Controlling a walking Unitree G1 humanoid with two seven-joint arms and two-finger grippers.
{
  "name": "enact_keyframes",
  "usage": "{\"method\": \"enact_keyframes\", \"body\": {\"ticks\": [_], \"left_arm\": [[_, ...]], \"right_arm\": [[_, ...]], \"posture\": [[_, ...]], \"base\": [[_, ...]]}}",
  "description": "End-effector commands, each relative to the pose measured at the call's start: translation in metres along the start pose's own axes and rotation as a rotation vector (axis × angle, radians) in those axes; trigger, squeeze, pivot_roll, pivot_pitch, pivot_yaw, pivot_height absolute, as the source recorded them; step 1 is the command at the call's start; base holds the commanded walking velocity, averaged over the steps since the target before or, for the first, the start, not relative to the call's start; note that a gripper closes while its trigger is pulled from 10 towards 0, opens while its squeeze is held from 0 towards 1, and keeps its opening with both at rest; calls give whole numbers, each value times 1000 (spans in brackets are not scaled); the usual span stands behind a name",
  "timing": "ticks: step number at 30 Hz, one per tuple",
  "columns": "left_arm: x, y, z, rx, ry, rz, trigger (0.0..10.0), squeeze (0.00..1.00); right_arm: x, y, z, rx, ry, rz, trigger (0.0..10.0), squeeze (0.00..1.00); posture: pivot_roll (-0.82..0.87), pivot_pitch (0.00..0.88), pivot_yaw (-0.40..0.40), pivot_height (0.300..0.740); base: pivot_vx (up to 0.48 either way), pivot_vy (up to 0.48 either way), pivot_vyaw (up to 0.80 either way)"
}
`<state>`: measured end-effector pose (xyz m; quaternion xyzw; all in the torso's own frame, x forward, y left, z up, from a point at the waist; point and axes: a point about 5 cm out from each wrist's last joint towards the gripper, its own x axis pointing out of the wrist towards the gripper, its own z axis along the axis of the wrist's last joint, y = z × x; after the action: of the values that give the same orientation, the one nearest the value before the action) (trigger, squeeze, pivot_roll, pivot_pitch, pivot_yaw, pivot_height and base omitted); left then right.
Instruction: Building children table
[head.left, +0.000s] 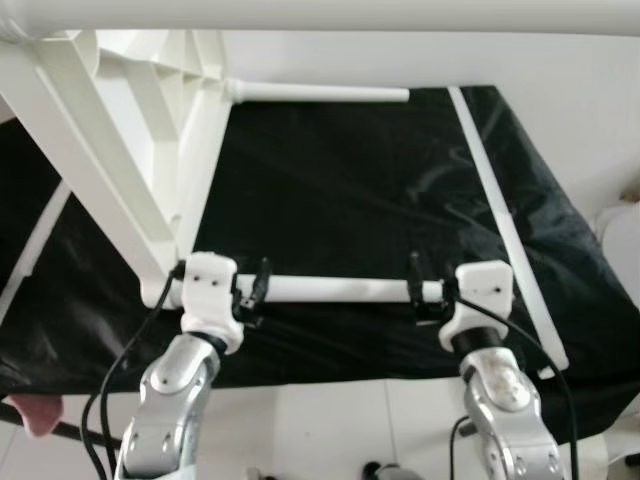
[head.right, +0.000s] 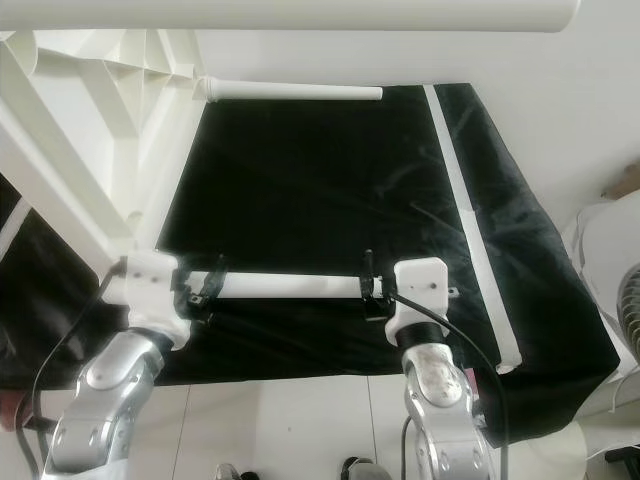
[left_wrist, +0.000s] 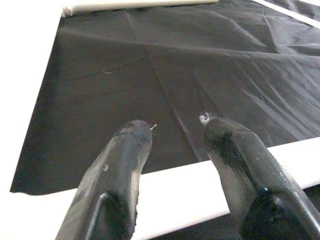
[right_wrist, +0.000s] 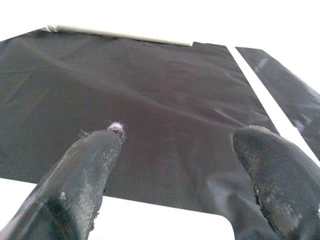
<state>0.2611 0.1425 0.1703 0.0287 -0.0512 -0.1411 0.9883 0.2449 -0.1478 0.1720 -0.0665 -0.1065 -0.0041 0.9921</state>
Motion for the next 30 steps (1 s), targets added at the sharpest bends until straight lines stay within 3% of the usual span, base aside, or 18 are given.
{"method": "enact_keyframes", "body": {"ticks": [1, 16, 30], "left_arm": [[-4, 3, -2, 12, 24, 35, 10000, 0], [-8, -1, 0, 5, 35, 23, 10000, 0], [-5, 1, 1, 5, 33, 32, 10000, 0]], "right_arm": [[-5, -3, -1, 3, 15, -8, 10000, 0], [-12, -3, 2, 3, 22, -11, 10000, 0], [-10, -3, 1, -1, 27, -5, 10000, 0]], "posture": [[-68, 228, 28, 740], [-73, 263, 32, 740], [-67, 248, 30, 740]], "base": [[0, 0, 0], [0, 0, 0], [-260, 0, 0]]}}
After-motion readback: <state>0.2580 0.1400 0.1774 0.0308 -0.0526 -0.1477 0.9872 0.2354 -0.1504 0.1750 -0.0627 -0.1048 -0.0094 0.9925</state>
